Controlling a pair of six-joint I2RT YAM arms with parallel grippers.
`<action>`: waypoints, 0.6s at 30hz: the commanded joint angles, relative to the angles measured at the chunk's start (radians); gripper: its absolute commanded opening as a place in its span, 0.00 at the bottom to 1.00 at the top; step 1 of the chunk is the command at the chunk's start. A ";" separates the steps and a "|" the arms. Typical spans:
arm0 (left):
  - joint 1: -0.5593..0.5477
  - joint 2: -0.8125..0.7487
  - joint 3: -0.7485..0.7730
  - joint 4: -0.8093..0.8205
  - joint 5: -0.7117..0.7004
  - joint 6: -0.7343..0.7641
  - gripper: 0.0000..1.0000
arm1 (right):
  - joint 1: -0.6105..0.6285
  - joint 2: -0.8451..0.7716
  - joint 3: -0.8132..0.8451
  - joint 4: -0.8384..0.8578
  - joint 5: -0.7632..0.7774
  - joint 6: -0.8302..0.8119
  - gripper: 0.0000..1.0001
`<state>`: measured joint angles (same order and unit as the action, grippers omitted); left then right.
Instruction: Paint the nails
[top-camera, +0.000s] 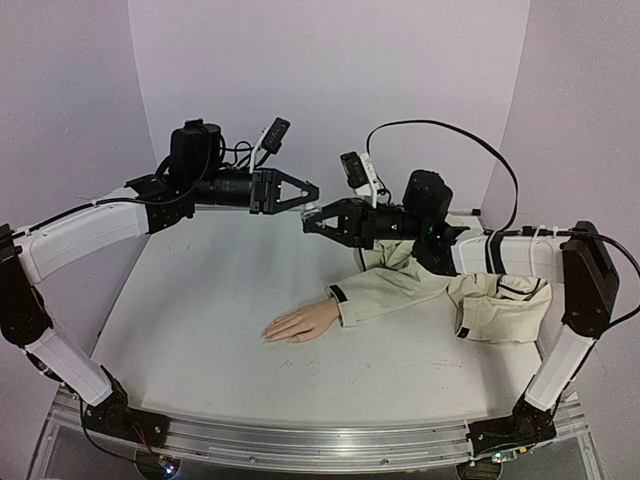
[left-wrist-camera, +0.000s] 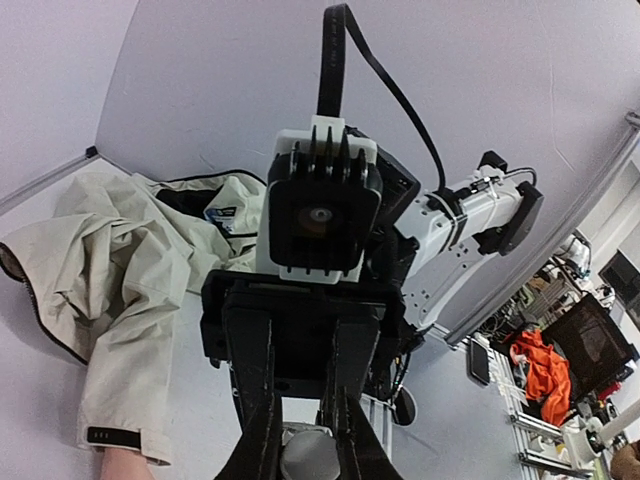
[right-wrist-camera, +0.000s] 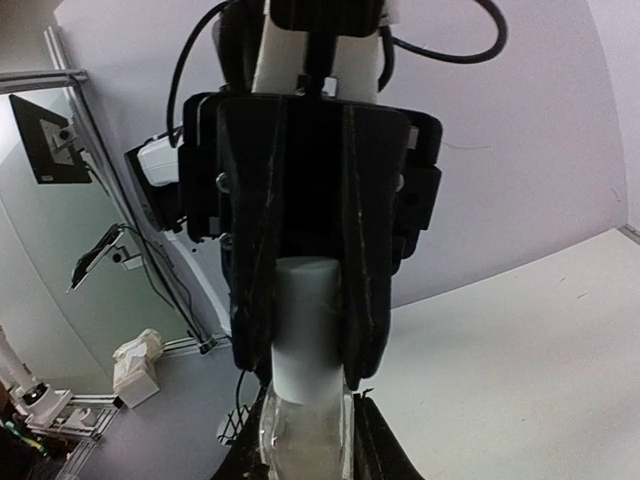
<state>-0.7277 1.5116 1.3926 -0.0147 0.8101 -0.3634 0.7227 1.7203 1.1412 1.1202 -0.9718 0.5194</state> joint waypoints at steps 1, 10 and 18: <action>-0.009 -0.033 0.000 -0.008 -0.084 0.017 0.02 | -0.008 -0.080 0.016 -0.054 0.217 -0.115 0.00; -0.066 0.006 0.128 -0.392 -0.813 -0.096 0.00 | 0.190 -0.071 0.059 -0.246 1.596 -0.593 0.00; -0.067 0.027 0.166 -0.403 -0.763 -0.097 0.00 | 0.209 0.004 0.132 -0.205 1.427 -0.636 0.00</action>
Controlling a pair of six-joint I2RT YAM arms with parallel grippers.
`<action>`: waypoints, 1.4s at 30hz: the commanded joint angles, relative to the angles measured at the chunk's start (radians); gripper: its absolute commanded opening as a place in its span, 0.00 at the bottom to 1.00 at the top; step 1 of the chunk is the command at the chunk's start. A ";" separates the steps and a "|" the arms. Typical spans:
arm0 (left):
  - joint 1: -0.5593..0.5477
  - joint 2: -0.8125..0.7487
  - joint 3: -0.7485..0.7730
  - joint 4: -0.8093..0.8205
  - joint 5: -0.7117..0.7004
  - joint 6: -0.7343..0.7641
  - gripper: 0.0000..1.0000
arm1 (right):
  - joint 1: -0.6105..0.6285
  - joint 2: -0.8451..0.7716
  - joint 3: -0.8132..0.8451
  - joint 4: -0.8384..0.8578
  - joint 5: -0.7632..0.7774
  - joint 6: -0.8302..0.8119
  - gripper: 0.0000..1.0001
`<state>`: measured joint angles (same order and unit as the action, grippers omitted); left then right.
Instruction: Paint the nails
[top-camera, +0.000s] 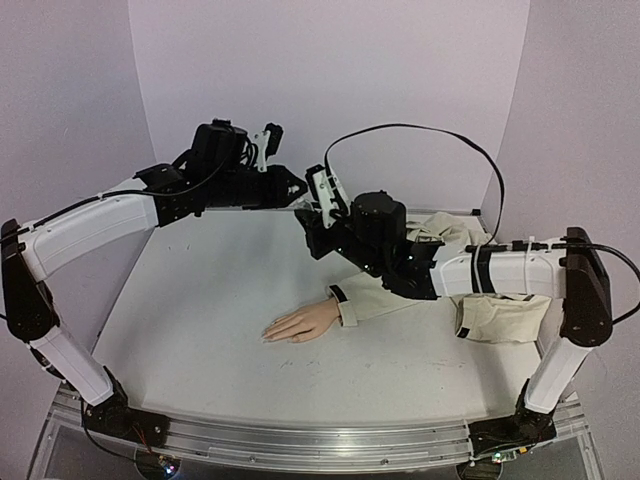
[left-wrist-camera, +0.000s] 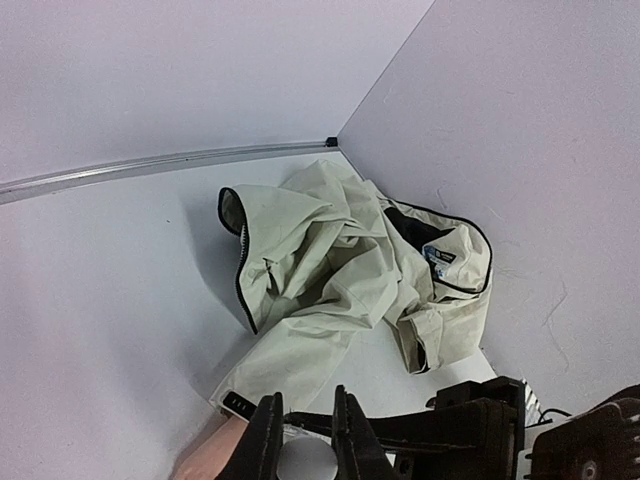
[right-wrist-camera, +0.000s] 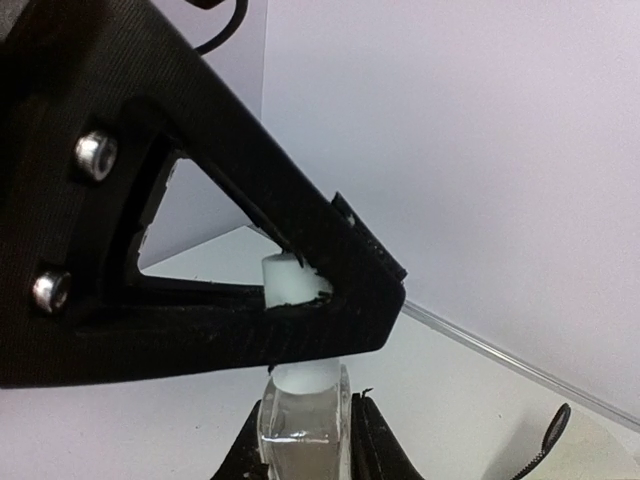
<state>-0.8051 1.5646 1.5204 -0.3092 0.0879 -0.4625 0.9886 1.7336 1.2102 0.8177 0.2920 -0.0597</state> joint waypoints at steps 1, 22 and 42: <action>0.010 -0.032 0.037 -0.106 -0.029 0.015 0.02 | -0.060 -0.017 0.056 0.098 0.119 -0.055 0.00; 0.145 -0.061 -0.103 0.354 0.705 -0.027 0.69 | -0.311 0.000 0.000 0.425 -1.350 0.629 0.00; 0.087 -0.023 -0.088 0.385 0.690 -0.004 0.09 | -0.308 0.002 -0.027 0.465 -1.271 0.641 0.00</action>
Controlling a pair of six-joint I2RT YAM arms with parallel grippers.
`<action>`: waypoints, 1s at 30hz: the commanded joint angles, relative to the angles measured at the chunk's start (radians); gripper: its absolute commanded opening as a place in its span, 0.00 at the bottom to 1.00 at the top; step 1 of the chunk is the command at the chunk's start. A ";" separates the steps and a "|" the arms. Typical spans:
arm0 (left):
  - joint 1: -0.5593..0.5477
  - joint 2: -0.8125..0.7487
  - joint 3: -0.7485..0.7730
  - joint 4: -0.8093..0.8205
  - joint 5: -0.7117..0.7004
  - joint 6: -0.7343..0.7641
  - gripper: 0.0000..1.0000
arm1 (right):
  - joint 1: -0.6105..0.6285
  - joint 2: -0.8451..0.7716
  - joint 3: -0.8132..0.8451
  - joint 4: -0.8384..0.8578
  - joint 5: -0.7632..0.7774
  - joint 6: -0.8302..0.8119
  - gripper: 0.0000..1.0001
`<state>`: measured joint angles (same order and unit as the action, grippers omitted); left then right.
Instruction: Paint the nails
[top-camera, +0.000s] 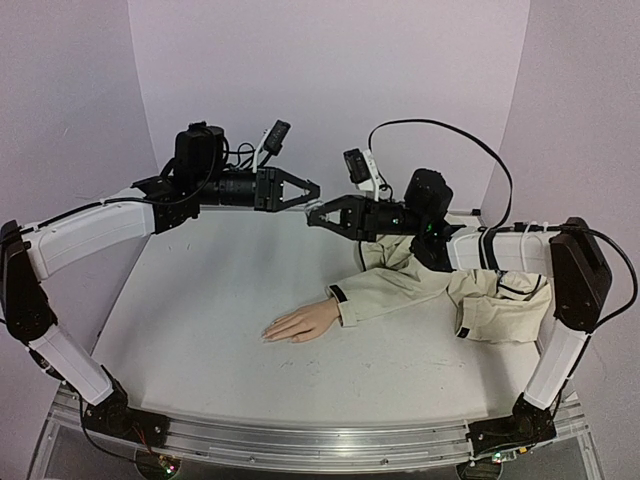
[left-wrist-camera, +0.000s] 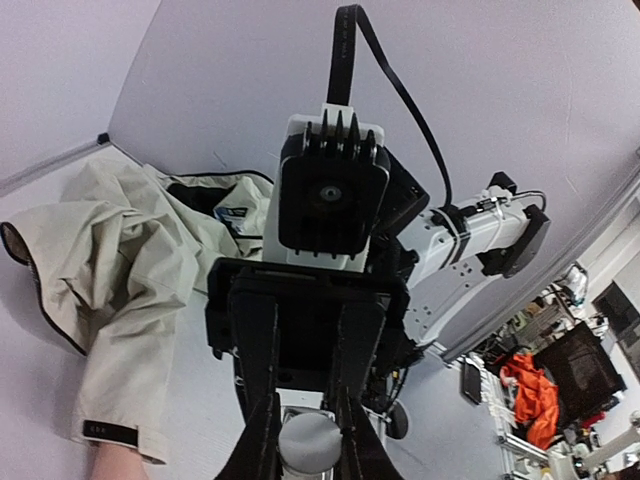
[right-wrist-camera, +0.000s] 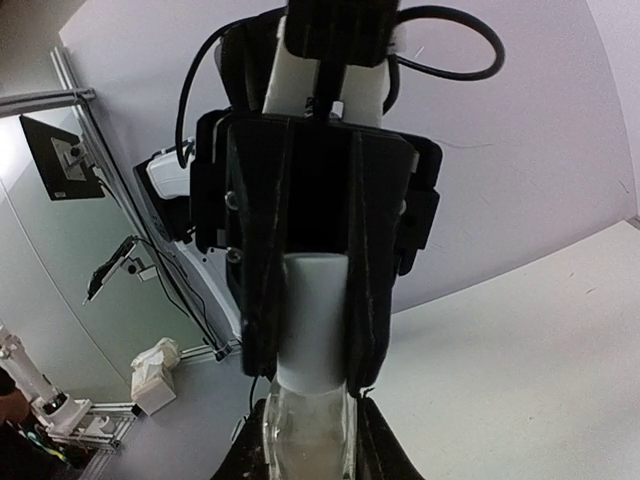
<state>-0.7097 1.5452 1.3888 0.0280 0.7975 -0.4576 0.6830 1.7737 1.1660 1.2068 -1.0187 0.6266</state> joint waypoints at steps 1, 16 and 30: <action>-0.008 -0.006 0.038 0.047 -0.037 -0.010 0.04 | -0.002 -0.043 0.017 0.048 0.059 -0.071 0.00; -0.024 -0.012 0.120 -0.332 -0.503 -0.009 0.00 | 0.328 -0.165 0.019 -0.358 1.767 -0.829 0.00; -0.001 -0.084 0.064 -0.230 -0.307 0.020 0.66 | 0.160 -0.231 0.010 -0.453 0.605 -0.686 0.00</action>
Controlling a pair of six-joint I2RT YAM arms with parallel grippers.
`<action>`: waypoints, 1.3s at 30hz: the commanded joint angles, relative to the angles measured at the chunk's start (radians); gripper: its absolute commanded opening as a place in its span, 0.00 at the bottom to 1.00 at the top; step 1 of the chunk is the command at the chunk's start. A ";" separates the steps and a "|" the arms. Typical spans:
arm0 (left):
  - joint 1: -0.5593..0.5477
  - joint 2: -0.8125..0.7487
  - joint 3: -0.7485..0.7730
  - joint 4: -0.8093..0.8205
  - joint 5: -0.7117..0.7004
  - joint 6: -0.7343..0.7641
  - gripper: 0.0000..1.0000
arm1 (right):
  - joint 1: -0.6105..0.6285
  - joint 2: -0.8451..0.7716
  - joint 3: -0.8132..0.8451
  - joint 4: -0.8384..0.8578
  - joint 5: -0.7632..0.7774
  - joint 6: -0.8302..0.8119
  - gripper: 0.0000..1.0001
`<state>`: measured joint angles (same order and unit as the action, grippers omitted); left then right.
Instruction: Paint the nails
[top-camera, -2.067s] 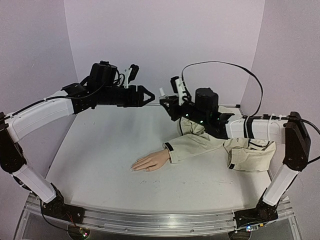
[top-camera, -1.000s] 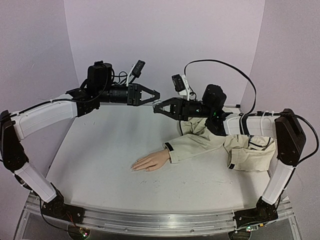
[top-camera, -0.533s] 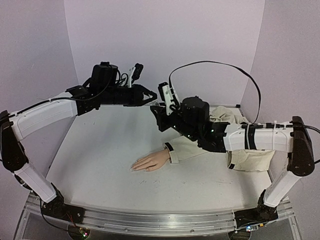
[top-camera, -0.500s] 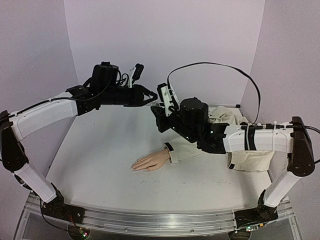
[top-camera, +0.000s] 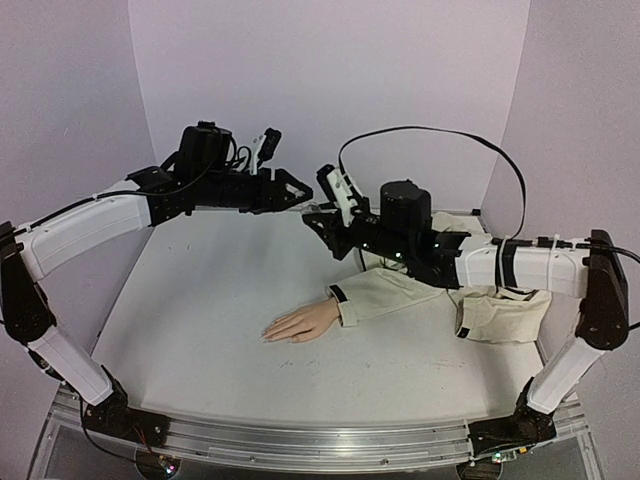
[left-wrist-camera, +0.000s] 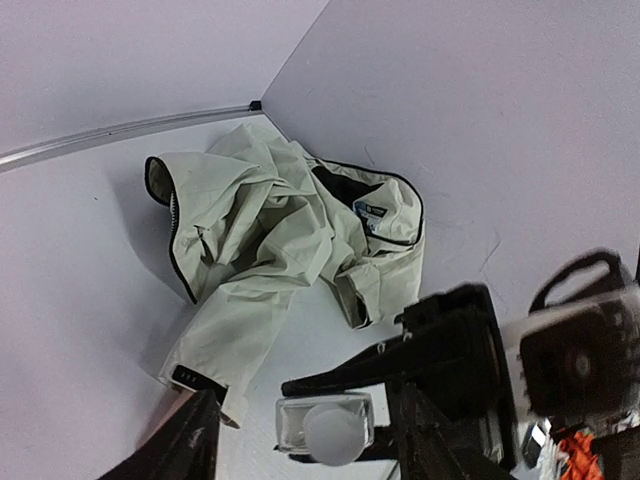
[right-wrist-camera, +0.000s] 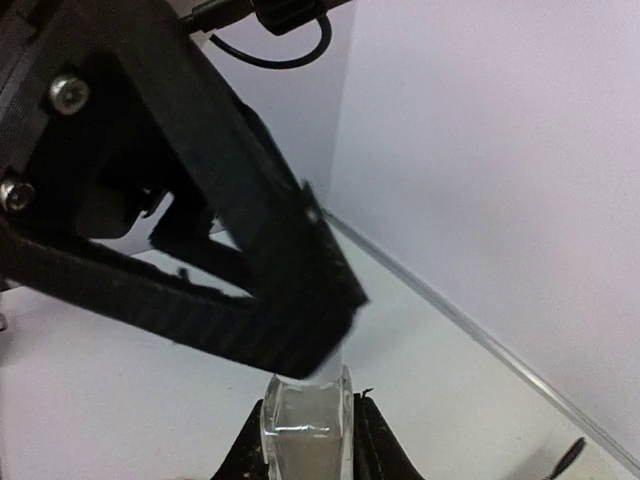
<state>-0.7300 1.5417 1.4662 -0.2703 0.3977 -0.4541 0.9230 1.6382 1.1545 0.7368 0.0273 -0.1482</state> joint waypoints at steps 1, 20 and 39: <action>0.025 -0.093 -0.030 0.093 0.118 0.016 0.67 | -0.107 -0.102 0.018 0.018 -0.530 0.120 0.00; -0.039 -0.100 -0.049 0.326 0.389 0.047 0.43 | -0.205 0.044 0.053 0.495 -1.108 0.710 0.00; -0.050 -0.071 -0.031 0.122 -0.065 0.046 0.00 | -0.054 -0.067 0.054 -0.023 0.204 0.136 0.00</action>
<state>-0.7662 1.4696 1.3735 -0.0315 0.5194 -0.3943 0.7517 1.6505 1.1717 0.9016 -0.6769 0.3214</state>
